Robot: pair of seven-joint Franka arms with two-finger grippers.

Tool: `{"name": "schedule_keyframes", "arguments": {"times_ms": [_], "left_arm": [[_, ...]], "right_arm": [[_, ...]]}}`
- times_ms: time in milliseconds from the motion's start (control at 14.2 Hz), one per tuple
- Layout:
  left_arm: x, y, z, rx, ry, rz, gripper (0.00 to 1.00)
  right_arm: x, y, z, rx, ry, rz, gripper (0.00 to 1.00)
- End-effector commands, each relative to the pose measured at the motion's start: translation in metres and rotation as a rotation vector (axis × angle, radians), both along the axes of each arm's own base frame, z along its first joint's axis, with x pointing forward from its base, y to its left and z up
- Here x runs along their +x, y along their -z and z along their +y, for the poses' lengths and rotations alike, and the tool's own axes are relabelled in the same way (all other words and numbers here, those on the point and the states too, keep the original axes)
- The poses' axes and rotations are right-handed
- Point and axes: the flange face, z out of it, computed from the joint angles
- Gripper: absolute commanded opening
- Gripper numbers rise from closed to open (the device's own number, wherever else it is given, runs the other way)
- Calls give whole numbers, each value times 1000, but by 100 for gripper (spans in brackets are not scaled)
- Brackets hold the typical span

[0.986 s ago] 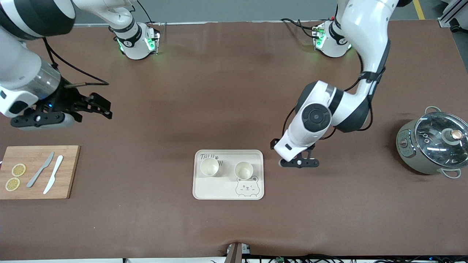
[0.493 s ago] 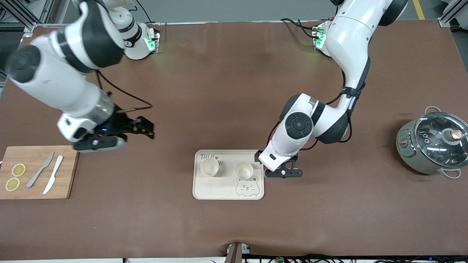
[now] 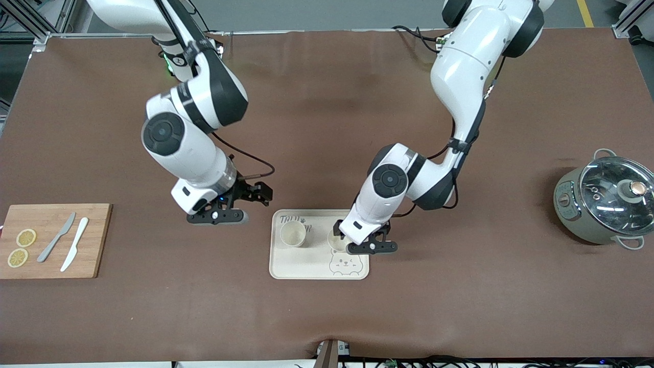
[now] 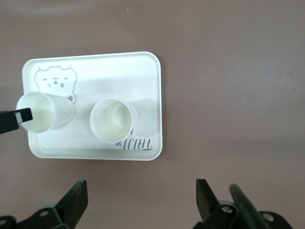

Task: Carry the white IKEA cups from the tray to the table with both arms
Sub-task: 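Lower the right gripper around one cup while the left gripper lowers around the other, then close both grippers on the rims of the two white cups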

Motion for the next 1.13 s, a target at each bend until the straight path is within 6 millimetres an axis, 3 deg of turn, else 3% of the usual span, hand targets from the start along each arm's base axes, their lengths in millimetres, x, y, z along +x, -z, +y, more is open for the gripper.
{"name": "schedule_keyframes", "arguments": {"times_ms": [0, 282, 775, 845, 915, 1056], "left_arm": [[8, 1, -8, 3, -14, -53, 100], [13, 6, -5, -24, -35, -89, 100], [8, 23, -6, -10, -38, -71, 100], [7, 25, -7, -21, -68, -59, 89], [4, 24, -10, -50, -170, -36, 1], [-2, 28, -16, -29, -173, -44, 0]], "right_arm": [[-1, 42, 23, -14, 63, -8, 100], [0, 110, 42, -2, 92, -48, 100], [4, 155, 53, 29, 140, -103, 100], [4, 159, 53, 30, 143, -106, 100], [4, 159, 53, 30, 143, -106, 92], [2, 158, 57, 32, 138, -110, 55]]}}
